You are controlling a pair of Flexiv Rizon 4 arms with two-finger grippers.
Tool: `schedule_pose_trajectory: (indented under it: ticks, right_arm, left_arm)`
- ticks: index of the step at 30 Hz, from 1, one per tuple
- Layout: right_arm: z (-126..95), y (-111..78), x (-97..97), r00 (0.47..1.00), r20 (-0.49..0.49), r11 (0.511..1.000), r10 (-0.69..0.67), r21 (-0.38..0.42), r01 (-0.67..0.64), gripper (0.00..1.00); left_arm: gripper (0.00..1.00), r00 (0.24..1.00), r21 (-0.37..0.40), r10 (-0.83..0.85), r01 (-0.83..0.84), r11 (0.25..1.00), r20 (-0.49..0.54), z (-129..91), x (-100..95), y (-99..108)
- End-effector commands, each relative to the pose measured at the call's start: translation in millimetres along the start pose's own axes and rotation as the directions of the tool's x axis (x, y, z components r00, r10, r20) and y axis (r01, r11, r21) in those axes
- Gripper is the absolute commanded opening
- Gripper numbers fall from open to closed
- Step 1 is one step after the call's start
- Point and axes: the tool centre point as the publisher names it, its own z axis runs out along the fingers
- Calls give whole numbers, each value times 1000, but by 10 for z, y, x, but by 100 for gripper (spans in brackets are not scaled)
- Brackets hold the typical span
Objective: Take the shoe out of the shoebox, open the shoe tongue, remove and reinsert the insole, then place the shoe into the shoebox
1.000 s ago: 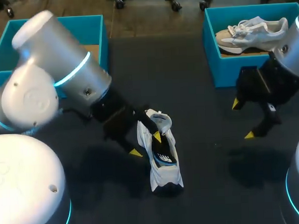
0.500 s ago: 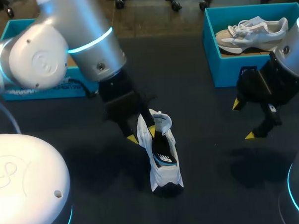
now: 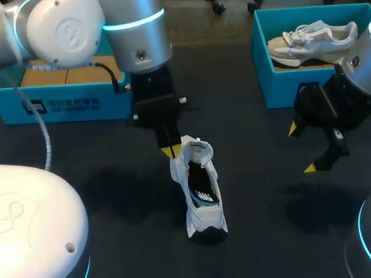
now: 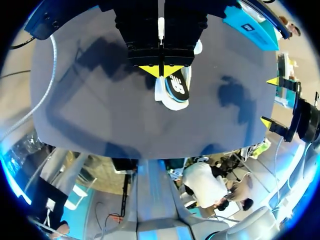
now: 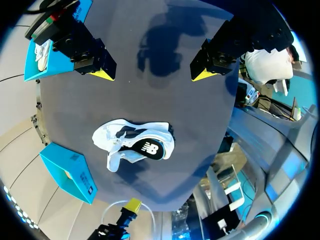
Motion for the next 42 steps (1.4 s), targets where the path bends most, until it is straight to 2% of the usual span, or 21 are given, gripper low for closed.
schedule_pose_trajectory:
  ticks: [1,18,31,42]
  right_arm:
    - [14,-1,0,1000,1,1000,1,2,-1,100]
    - [14,-1,0,1000,1,1000,1,2,-1,100]
    - [14,-1,0,1000,1,1000,1,2,-1,100]
    - [14,-1,0,1000,1,1000,1,2,-1,100]
  left_arm:
    - [0,994,5,3,-3,1000,-109,27,-50,69]
    - [0,994,5,3,-3,1000,-109,27,-50,69]
    - [0,990,-108,33,-48,993,-139,654,-314,282]
    - [0,987,-63,75,-85,994,-143,748,-416,250]
